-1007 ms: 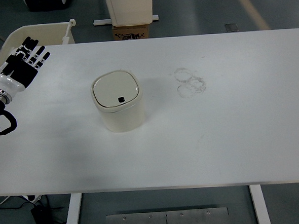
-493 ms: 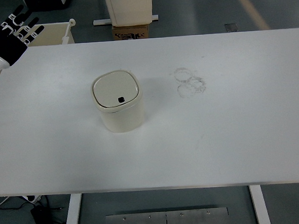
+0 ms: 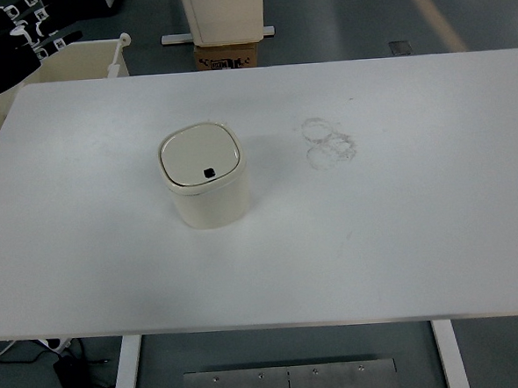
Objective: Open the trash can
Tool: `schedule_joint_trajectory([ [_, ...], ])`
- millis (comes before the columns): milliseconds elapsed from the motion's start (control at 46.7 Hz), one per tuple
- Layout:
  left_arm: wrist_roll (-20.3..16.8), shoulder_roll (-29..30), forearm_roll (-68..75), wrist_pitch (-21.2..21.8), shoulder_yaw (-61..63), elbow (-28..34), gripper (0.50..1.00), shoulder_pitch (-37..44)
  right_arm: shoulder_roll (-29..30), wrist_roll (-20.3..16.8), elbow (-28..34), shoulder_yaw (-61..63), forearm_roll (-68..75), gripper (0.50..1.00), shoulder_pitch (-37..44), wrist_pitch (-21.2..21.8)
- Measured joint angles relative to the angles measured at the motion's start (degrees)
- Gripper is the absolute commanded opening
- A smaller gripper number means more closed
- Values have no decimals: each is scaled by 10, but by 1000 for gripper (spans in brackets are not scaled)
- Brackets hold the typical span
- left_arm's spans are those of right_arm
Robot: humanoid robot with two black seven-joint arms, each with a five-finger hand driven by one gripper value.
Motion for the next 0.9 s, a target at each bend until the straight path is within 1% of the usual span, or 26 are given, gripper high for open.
schedule_joint_trajectory([
  [150, 3, 16, 0, 1, 64, -27, 1000, -60, 0, 0, 0, 0, 0, 993, 0, 0],
  [257, 25, 24, 1, 0, 114, -40, 1000, -106, 0, 0, 0, 0, 0, 993, 0, 0],
  [429, 38, 37, 24, -4, 158, -76, 1000, -150, 0, 0, 0, 0, 0, 993, 0, 0],
  [600, 44, 49, 48, -7, 176, -117, 1000, -180, 0, 0, 0, 0, 0, 993, 0, 0],
  [707, 58, 49, 90, -8, 195, -149, 1000, -196, 0, 0, 0, 0, 0, 993, 0, 0],
  [900, 64, 47, 167, -22, 201, -184, 1000, -211, 0, 0, 0, 0, 0, 993, -1, 0],
])
